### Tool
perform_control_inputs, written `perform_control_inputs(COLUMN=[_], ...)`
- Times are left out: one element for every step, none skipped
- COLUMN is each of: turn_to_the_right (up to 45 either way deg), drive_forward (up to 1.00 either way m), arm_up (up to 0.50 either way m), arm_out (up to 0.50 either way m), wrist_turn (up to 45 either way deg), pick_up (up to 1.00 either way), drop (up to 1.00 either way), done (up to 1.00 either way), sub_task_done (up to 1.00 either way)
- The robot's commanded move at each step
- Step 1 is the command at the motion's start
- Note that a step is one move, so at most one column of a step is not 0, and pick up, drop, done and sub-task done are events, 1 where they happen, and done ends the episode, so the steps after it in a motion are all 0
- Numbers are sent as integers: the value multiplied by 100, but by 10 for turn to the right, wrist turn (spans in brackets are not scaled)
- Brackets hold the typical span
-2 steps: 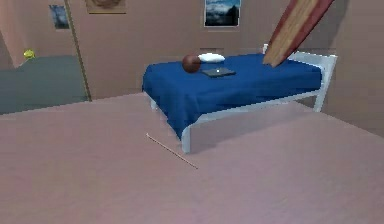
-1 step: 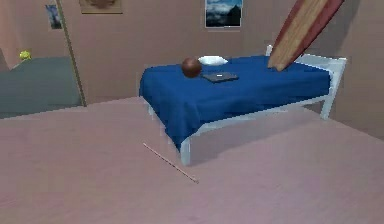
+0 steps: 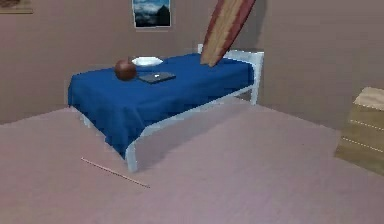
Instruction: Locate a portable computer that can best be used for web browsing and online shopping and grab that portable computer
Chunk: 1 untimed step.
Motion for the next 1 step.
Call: perform_control_inputs(turn_to_the_right=[0], drive_forward=[100], arm_up=[0], arm_out=[0], wrist_turn=[0], pick_up=[0], drop=[0], done=[0], sub_task_done=[0])
